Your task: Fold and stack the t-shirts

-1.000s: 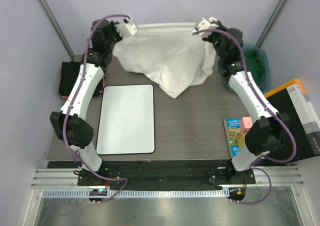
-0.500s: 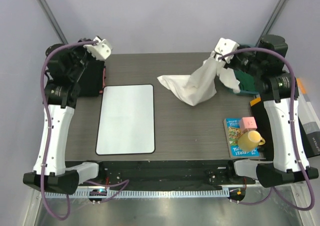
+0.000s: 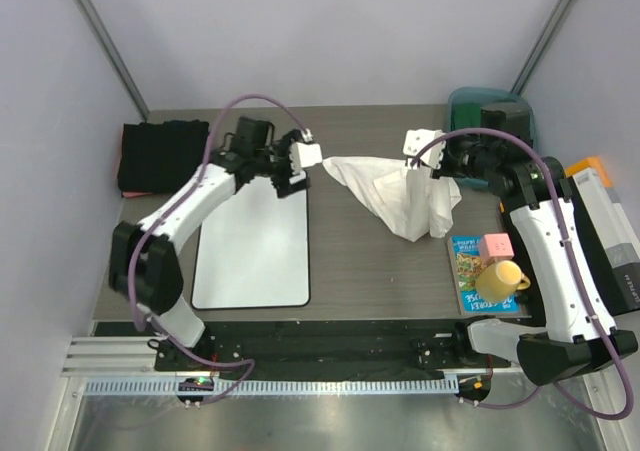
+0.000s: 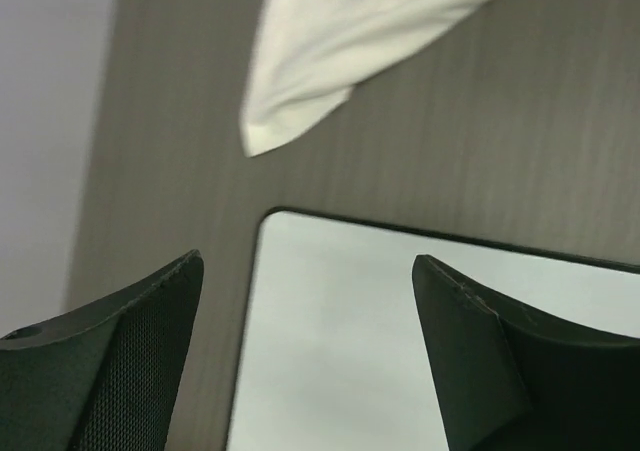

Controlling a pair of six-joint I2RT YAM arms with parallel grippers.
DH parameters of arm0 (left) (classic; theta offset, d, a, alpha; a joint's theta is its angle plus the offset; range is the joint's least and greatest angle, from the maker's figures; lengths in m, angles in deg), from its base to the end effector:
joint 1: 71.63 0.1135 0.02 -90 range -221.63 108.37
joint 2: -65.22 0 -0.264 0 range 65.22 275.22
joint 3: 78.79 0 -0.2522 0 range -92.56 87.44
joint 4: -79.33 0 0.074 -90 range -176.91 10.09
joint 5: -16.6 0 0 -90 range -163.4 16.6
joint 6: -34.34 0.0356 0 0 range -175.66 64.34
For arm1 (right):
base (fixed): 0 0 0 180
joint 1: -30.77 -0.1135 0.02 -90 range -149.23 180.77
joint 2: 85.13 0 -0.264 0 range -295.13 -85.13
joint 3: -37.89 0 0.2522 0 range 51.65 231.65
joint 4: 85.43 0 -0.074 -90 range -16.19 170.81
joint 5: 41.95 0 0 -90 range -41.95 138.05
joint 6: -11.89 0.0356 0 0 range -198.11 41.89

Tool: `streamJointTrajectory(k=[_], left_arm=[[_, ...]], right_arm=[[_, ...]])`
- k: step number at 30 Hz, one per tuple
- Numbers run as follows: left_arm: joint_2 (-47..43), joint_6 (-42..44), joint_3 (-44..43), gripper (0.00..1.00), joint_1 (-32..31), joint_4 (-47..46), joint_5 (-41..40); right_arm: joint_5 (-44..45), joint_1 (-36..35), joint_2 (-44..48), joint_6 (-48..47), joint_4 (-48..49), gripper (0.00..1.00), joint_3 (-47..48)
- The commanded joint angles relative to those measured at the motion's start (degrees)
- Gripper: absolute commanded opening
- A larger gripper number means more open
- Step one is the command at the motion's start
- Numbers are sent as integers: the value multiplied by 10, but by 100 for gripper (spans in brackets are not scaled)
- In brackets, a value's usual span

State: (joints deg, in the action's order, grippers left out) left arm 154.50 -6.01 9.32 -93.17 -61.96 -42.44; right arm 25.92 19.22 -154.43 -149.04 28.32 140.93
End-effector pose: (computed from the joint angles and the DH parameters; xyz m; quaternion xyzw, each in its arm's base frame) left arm 0.3217 -0.1467 0.3274 0.5984 0.6281 -0.1247 0.4815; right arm 0.2193 0.0585 0.4430 -0.6366 0.5862 -0.0876 0.4934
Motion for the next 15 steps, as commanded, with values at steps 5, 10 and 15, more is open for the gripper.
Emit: streamJointTrajectory(k=[5,10,15], left_arm=[[172,-11,-140,83,-99,-28,120],[251,-51,-147,82,-126,-189,151],[305,-13,-165,84,-141,-238,215]], right_arm=[[36,-7,29,-32,-3,1,-71],[63,-6,38,-26,19,1,-115],[80,-4,31,-26,27,1,-123]])
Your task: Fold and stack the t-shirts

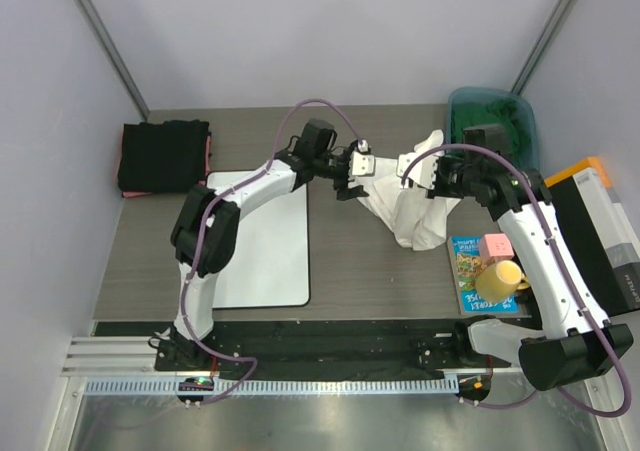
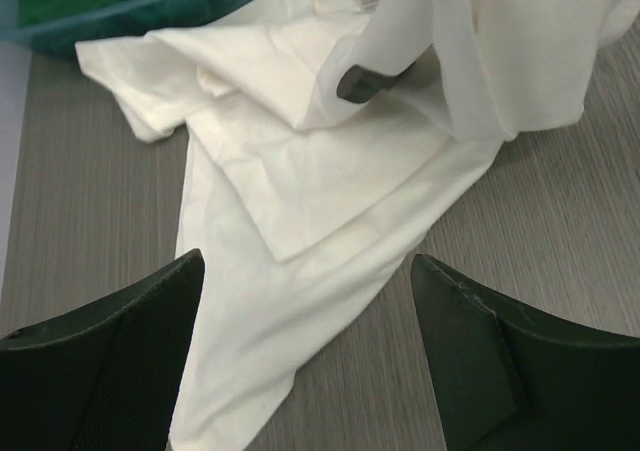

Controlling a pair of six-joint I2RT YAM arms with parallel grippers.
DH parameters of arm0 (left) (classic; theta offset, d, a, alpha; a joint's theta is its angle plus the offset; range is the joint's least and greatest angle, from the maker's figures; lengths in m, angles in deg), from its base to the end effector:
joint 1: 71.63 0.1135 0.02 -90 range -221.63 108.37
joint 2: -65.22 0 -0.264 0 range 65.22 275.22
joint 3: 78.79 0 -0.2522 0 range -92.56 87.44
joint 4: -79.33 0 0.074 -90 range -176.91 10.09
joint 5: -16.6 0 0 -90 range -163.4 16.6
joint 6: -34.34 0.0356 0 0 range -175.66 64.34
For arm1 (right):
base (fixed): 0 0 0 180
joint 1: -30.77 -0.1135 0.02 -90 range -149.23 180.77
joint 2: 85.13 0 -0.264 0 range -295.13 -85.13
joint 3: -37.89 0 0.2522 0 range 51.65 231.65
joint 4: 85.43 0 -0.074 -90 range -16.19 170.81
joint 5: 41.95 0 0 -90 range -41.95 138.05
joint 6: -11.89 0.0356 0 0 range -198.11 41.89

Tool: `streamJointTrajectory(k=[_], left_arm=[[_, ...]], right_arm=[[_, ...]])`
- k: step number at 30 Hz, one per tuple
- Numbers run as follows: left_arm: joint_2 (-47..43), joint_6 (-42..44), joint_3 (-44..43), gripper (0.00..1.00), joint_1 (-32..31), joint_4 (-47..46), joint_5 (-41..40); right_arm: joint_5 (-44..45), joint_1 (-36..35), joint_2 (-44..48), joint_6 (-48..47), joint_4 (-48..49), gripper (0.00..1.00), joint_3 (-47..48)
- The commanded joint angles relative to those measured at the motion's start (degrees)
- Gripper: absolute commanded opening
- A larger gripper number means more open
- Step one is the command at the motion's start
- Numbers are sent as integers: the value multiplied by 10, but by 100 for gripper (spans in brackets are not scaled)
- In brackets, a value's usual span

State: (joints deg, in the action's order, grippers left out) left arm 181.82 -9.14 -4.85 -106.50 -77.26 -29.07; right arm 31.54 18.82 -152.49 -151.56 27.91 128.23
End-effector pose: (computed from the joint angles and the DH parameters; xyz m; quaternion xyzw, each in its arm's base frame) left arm 0.3703 -0.2884 0.2479 0.6674 0.5042 -0.2872 0.4667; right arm 0.2217 0.0573 0.3809 -0.6585 0.6304 -0.0856 0.4020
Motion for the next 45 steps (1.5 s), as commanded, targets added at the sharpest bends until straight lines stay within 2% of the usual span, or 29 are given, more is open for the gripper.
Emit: streamJointTrajectory(k=[1,2,5,13,17,22,29,45], left_arm=[[44,34,-23,84,-11,-89,95],[50,69,-15,83,-12,-93,107],[77,91,-19,83,-20,-129,115],[154,156,-34,82,-38,-209,63],[193,137,-69,82,-42,-264,11],[226,133,-112,81,-44,-280,-24],[223,174,-97,79,-38,-272,-32],[217,305,-87,73,-13,-182,-7]], right_arm=[[26,1,9,0,32,1,6],[26,3,6,1,32,1,9],[27,7,-1,6,32,1,22],[27,26,-11,15,28,1,45],[21,39,-16,15,23,1,50],[4,57,-24,8,18,1,55],[-7,66,-38,2,18,1,60],[-7,70,-56,0,24,1,77]])
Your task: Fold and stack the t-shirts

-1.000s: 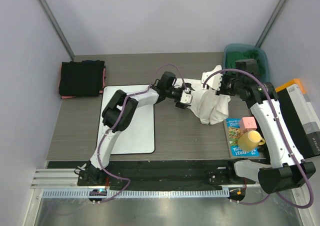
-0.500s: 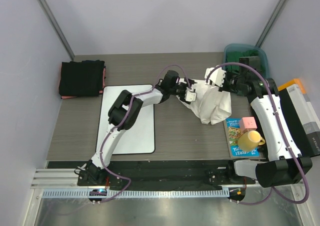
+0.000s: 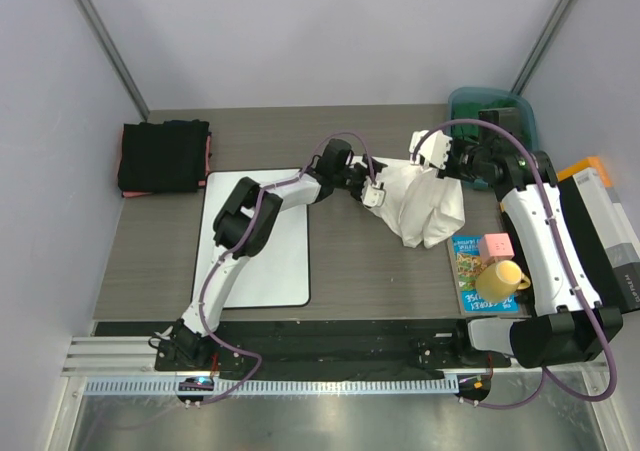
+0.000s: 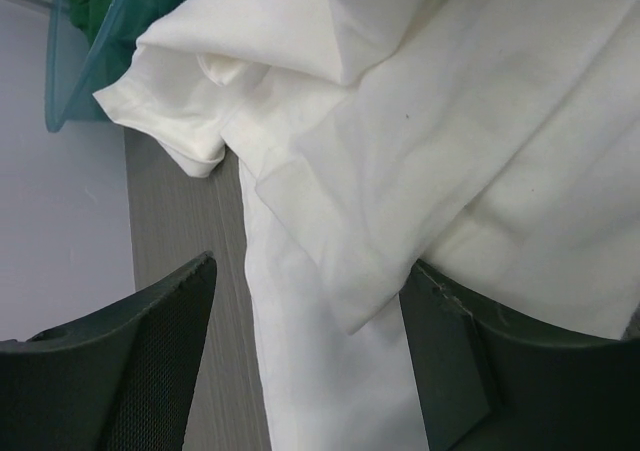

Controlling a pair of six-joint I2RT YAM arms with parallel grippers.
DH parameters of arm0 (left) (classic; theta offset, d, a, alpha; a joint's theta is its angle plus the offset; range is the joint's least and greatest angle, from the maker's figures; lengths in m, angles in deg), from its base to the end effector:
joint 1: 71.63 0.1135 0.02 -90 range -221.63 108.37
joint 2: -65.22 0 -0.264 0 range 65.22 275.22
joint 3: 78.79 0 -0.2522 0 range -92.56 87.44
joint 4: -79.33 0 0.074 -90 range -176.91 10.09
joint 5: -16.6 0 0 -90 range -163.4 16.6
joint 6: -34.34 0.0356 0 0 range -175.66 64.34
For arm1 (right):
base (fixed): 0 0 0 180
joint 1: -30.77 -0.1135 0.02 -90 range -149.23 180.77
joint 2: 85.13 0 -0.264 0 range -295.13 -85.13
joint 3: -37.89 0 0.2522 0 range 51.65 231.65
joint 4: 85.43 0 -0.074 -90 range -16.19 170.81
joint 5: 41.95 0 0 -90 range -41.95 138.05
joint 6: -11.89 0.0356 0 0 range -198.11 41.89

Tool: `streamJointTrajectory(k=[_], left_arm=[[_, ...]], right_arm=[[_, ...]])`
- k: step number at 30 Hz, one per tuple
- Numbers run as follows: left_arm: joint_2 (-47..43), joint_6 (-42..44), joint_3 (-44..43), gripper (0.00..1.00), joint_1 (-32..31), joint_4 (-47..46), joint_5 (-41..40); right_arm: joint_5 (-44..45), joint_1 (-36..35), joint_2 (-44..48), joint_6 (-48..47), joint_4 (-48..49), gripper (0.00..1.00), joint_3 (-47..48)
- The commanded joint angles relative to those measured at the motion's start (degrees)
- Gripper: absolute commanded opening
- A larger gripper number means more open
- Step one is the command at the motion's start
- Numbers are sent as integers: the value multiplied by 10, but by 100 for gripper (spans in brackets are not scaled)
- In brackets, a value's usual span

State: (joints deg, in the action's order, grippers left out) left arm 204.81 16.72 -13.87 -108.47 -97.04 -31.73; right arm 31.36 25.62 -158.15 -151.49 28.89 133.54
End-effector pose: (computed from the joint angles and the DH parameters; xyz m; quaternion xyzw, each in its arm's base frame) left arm 0.4173 -0.3422 0.1326 0.7594 0.3153 -0.1439 0.5506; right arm 0.2527 0.0330 0.3892 -0.6191 0.6660 -0.1108 0.4010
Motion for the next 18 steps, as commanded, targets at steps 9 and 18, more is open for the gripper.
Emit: streamJointTrajectory(k=[9,18], left_arm=[[-4,76,8,70,3,14,45],[-1,86,8,33,-2,18,40]], right_arm=[[-7,1,-11,1,23,1,28],[-8,1,-16,2,26,1,30]])
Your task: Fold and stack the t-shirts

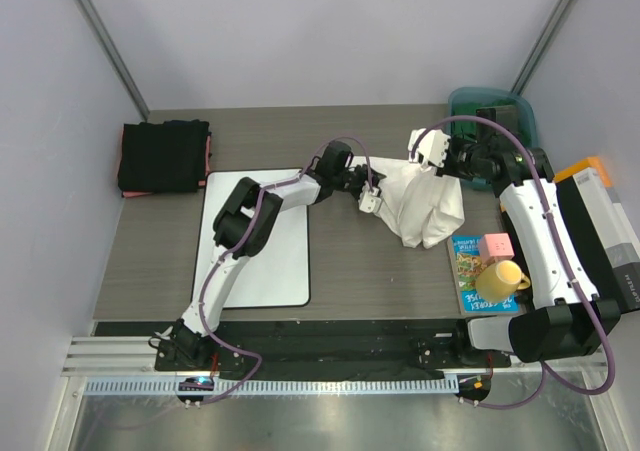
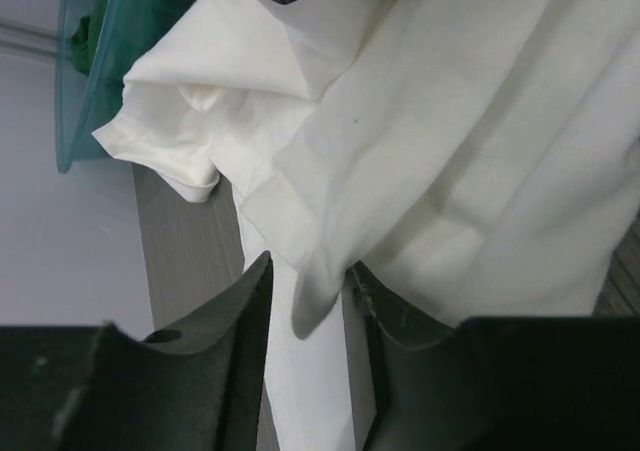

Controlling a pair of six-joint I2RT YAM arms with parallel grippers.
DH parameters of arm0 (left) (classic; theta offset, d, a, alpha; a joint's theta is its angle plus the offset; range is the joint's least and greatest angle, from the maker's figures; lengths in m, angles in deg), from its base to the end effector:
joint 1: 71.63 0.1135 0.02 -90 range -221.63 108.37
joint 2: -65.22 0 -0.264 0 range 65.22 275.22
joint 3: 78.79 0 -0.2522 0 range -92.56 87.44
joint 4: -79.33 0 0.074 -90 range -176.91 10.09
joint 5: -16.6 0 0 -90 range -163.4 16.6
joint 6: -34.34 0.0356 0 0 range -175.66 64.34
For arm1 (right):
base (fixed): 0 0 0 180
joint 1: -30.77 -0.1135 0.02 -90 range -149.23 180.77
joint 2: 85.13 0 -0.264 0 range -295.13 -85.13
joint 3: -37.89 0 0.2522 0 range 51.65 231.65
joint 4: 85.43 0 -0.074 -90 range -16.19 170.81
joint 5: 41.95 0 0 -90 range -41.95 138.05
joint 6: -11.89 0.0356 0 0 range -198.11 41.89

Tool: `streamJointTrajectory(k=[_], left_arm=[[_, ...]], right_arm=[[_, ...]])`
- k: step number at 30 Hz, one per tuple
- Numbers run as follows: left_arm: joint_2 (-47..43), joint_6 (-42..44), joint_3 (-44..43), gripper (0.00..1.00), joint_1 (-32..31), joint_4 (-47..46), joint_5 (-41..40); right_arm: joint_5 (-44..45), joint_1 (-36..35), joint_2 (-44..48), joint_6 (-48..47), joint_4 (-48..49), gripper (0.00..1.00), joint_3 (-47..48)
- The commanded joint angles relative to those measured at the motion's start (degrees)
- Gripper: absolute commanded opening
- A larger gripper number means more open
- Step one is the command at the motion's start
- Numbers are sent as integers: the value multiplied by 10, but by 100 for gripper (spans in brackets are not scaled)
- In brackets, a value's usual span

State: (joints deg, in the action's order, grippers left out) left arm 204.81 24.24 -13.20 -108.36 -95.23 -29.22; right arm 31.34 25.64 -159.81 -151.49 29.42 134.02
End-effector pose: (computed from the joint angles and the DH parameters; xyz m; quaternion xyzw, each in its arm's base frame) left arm 0.4139 -0.3398 0.1266 0.7828 0.2643 -0.1349 0.5469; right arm 0.2612 0.0337 0.3857 -0.6199 0.6683 -0.1076 0.3969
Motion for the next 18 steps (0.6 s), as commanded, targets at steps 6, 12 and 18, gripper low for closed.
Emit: streamJointTrajectory(k=[6,12,18], left_arm=[[-10,-4,-2,0,-9,0,-8],[-28,-39,-15,0,-11,-2,-80],[-119,-91,-43,0,16,-4,-234]], right_arm=[[-10,1,1,2,26,1,23],[-10,2,5,2,38,1,17],[33,2,15,37,155,1,-17]])
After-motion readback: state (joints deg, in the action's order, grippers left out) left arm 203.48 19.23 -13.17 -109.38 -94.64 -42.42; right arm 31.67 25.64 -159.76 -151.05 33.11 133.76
